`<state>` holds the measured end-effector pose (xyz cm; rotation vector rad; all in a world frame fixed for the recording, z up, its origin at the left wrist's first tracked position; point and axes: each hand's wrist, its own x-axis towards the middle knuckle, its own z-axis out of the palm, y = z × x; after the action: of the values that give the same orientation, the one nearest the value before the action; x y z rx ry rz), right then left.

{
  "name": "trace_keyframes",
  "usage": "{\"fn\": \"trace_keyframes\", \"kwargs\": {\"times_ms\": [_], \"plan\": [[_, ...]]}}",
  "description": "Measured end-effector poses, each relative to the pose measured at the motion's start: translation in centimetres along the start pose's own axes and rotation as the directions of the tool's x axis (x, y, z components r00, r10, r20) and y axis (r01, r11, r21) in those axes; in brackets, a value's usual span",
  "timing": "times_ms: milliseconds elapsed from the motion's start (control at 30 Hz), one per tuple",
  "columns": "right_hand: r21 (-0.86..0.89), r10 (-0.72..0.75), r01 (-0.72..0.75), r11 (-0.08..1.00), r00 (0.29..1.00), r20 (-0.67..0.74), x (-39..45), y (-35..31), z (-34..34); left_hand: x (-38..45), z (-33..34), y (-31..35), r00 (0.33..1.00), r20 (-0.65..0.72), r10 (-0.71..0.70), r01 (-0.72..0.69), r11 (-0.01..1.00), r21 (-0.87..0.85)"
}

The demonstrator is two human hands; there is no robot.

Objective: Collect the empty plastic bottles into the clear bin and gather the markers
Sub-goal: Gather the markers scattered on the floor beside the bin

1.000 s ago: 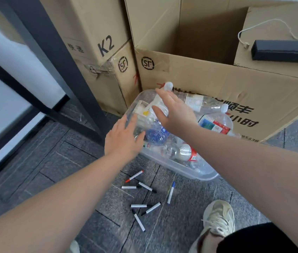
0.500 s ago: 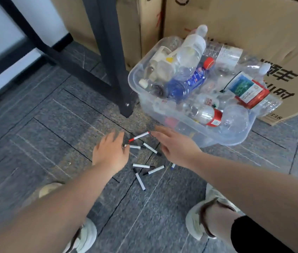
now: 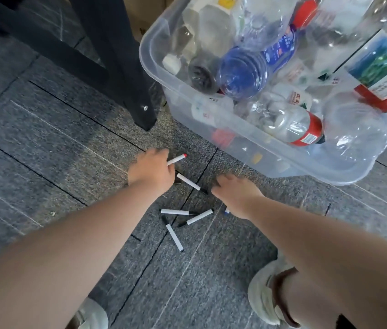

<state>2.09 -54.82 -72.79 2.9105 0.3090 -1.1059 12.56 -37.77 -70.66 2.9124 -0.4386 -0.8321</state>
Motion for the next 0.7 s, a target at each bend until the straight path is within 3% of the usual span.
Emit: {"fn": "trace_keyframes", "kwargs": {"times_ms": [167,367,533,700], "plan": [[0.021,-0.072,0.072,0.997,0.997,-0.018,-0.2,1.4,0.2,1.9,1.3,0.9,1.000,-0.020,0.016,-0.016,1.000,-0.019],[-0.092,-0.189,0.182,0.979,0.978,-0.083,-2.0,4.5,1.3,2.5,2.8,1.1,0.998,-0.041,0.052,-0.052,0.999,-0.001],[-0.235,-0.239,0.270,0.934,0.959,0.153,-3.6,6.1,2.2,2.9,3.7,1.1,0.997,-0.052,0.055,-0.054,0.998,0.033],[-0.302,-0.173,0.280,0.911,0.926,0.335,-4.9,6.7,2.7,3.2,4.3,1.2,0.996,-0.063,0.056,-0.054,0.998,0.044]]}}
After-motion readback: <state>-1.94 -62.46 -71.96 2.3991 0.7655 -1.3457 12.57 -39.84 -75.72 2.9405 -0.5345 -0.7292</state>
